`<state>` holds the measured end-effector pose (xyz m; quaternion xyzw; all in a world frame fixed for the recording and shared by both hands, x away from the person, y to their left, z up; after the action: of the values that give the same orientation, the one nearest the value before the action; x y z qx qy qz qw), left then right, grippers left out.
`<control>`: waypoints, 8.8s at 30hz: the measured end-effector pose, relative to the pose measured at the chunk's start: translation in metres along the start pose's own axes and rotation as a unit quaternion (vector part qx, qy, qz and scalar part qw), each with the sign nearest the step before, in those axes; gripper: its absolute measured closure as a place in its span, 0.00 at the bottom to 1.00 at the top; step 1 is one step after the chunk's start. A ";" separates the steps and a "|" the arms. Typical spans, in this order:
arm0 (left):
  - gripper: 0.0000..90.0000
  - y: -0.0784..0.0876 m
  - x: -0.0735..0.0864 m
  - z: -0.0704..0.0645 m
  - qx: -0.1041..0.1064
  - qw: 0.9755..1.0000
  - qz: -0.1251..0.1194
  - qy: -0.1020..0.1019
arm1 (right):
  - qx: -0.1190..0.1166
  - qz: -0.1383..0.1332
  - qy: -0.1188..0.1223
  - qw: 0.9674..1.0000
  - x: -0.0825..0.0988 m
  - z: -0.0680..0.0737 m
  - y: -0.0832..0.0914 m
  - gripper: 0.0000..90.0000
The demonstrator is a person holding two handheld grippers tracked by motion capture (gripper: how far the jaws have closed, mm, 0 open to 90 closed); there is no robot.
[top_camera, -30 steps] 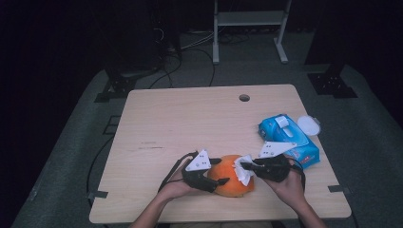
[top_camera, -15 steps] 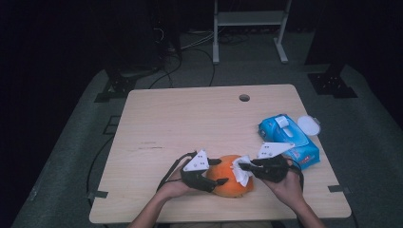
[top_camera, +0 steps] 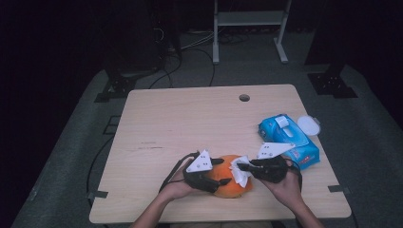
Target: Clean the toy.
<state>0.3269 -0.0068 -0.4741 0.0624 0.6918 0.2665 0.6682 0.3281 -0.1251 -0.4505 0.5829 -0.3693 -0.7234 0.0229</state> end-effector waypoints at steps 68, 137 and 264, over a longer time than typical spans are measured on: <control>0.37 0.003 0.007 -0.004 0.027 1.000 -0.006 0.007 | -0.008 -0.004 -0.081 0.997 0.016 -0.024 -0.003 0.94; 0.13 -0.008 0.001 -0.002 0.012 0.998 0.009 0.059 | -0.047 0.001 -0.049 0.998 0.005 -0.001 0.001 0.94; 0.33 0.000 -0.003 -0.010 0.022 0.999 0.010 0.038 | -0.008 -0.018 -0.026 0.999 -0.006 -0.005 0.019 0.95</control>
<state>0.3172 -0.0110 -0.4718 0.0739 0.7217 0.2598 0.6373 0.3266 -0.1384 -0.4348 0.5706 -0.3533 -0.7413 0.0051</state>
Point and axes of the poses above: each handheld gripper's, and its own axes: y roughly backward along the jaws, x roughly out of its underside, z roughly to its left, the point moved 9 cm from there along -y, roughly forward along the jaws
